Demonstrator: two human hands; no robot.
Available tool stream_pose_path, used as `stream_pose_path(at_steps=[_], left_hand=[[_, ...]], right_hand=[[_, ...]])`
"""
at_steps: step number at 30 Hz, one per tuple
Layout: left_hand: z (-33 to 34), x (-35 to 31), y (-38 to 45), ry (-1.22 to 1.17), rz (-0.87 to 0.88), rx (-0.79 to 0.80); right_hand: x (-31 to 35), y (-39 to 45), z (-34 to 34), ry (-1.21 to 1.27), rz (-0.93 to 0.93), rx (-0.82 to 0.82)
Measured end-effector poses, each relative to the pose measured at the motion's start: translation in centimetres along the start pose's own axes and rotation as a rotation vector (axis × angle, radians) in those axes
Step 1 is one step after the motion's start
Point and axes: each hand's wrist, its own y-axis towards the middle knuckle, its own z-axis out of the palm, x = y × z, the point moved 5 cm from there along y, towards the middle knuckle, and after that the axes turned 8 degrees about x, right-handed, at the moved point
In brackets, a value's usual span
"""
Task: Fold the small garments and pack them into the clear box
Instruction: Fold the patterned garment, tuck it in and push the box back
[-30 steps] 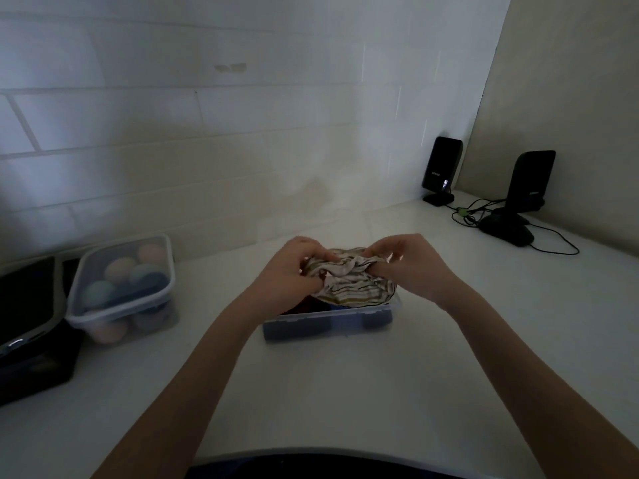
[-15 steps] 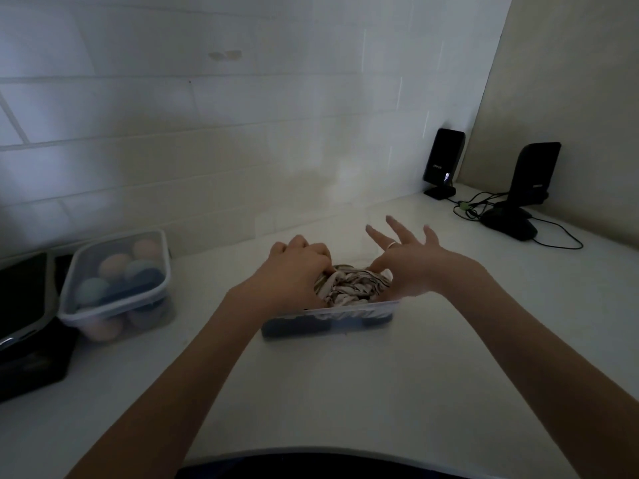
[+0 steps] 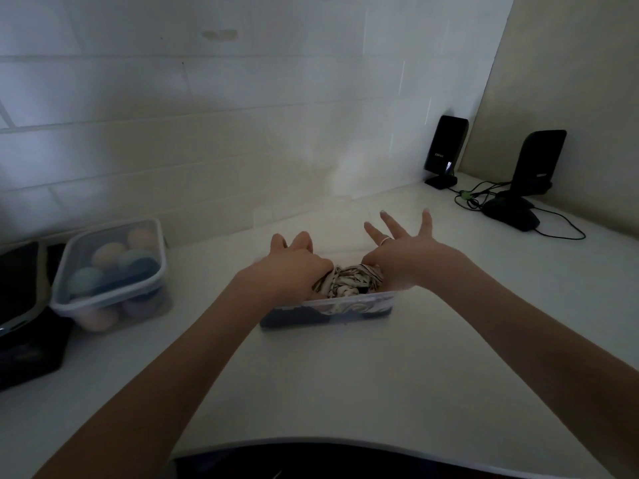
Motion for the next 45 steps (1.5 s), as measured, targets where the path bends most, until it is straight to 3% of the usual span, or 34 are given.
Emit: stream_pose_path(at_steps=[10, 15, 20, 26, 33, 42, 45], left_hand=[[-2.5, -0.7, -1.5, -0.033, 0.102, -0.217], [-4.8, -0.1, -3.2, -0.317, 0.225, -0.294], [-3.3, -0.4, -2.1, -0.21, 0.126, -0.234], [-2.2, -0.2, -1.0, -0.247, 0.057, -0.18], [-1.6, -0.5, 0.3, -0.122, 0.011, -0.039], [-1.4, -1.2, 0.7, -0.015, 0.001, 0.096], [-1.3, -1.1, 0.7, -0.046, 0.005, 0.094]], right_hand=[[-1.3, -3.7, -3.5, 0.508, -0.338, -0.448], [-0.5, -3.9, -3.5, 0.276, -0.315, -0.34], [0.5, -3.4, -2.8, 0.052, -0.182, -0.227], [0.2, -1.2, -1.6, 0.247, -0.175, -0.032], [0.8, -0.1, -1.5, 0.156, -0.204, 0.101], [0.7, 0.0, -1.1, 0.313, -0.278, 0.143], [0.7, -0.1, -1.1, 0.31, -0.283, 0.069]])
